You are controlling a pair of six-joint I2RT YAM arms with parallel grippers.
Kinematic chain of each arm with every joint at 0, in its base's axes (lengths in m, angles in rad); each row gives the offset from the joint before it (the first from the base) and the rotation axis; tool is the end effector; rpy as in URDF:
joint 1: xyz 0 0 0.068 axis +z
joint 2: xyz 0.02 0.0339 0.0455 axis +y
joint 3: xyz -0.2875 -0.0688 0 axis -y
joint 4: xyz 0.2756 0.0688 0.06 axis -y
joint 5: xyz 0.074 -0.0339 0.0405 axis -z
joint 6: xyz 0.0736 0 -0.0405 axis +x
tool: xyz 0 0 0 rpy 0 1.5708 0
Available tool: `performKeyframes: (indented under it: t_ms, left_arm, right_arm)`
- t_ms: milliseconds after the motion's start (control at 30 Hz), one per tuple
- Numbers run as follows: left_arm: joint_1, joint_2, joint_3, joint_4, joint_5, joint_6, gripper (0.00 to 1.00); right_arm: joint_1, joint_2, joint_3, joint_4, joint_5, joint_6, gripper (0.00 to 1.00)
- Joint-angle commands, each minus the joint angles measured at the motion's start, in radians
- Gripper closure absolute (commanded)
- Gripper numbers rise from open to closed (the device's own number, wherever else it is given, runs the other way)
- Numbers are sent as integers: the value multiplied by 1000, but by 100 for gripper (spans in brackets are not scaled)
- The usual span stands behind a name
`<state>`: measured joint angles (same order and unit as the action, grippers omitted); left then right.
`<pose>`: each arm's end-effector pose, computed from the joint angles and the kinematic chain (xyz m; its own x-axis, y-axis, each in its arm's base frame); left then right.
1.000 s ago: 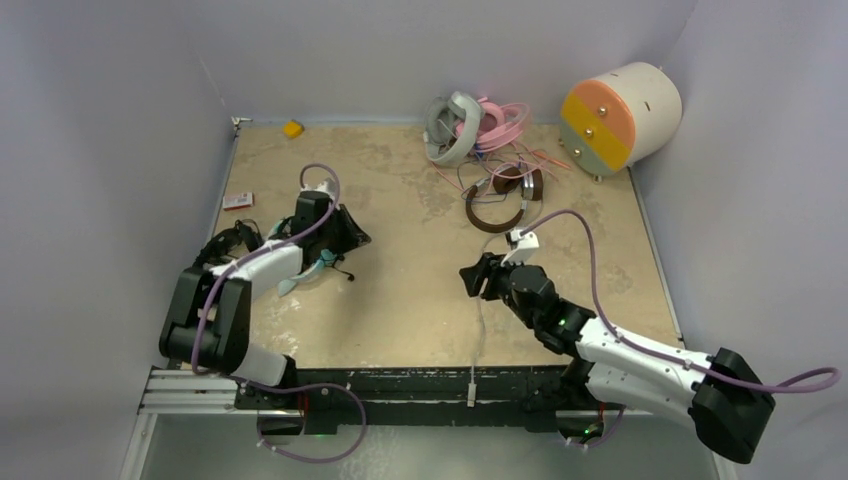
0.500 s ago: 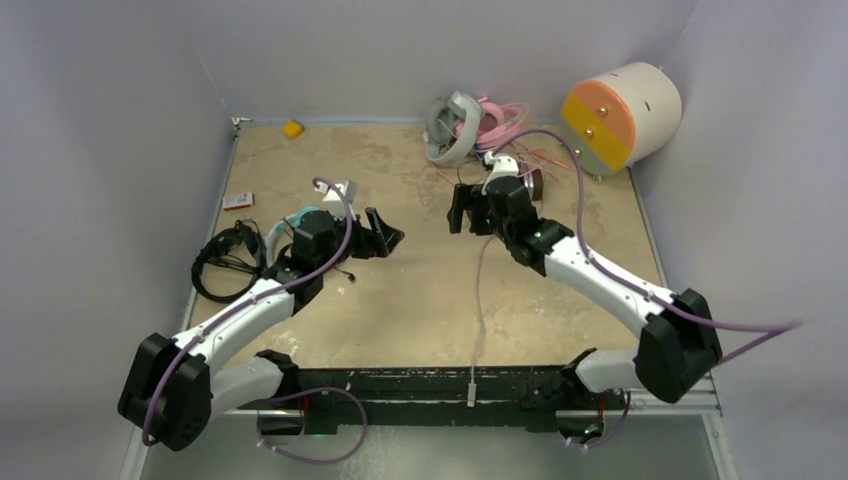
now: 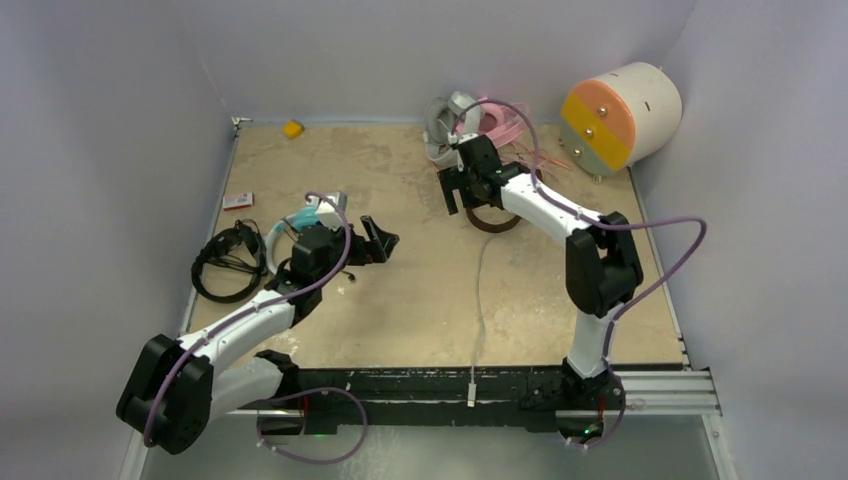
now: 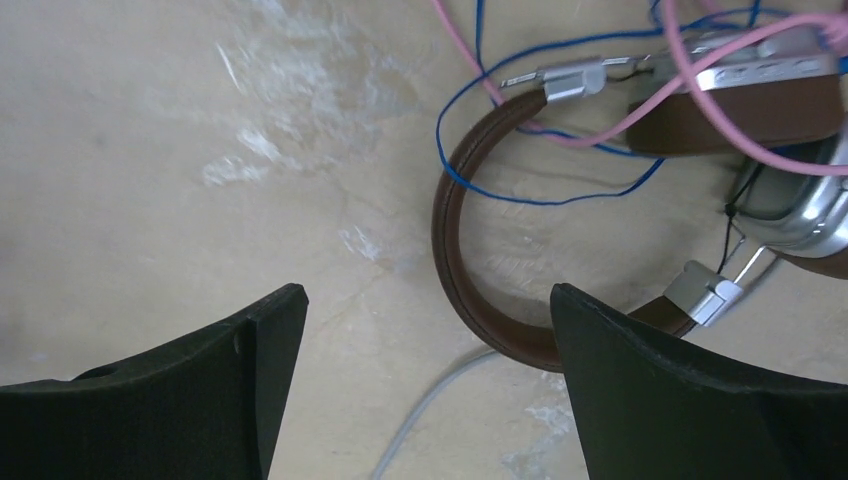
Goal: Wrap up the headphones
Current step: Move the headphones to the center of the board.
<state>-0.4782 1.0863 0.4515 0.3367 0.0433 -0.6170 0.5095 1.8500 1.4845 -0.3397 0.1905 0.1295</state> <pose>0.2512 -0.1338 0.2095 -0.4999 -0.3920 -0.7723 0.2541 0.7861 -0.5634 0.4341 0.2266 0.2526 -0.6067 -0.1937 -0.7710 -0.2770 0.9606 -0.0234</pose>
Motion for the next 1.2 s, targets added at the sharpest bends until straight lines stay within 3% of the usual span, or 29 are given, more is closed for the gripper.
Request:
performKeyframes:
  t_ms: [0,200,367,500,633,833,933,1033,1167]
  left_arm:
    - [-2,-21,0,70,-26,-7,1]
    - [-2,-49,9,-35,-150,10,2]
    - [-2,-79,-12,-38,-177,17,4]
    - [-2,-35,-4,-30,-139,37,7]
    - [-1,17,30,-61,-126,36,7]
    - [-2,-2,8,-79,-206,-11,4]
    - [-1,-28,-5,-107,-258,-47,4]
    - [-2,-61,-38,-70,-242,-50,3]
    - [-2,-55,-53,-6,-168,-33,3]
  right_arm:
    - [-19,72,75,-144,-7,-111,6]
    - [-65,187,137,-172,-65,-115,10]
    - [-78,225,128,-152,-158,-86,20]
    - [-76,214,84,-108,-187,-69,34]
    - [-24,152,9,-79,-338,-18,46]
    - [155,43,-74,22,-627,14,45]
    - [162,-40,-106,42,-646,40,46]
    - [160,-109,-127,44,-577,55,44]
    - [157,-150,-168,51,-412,94,34]
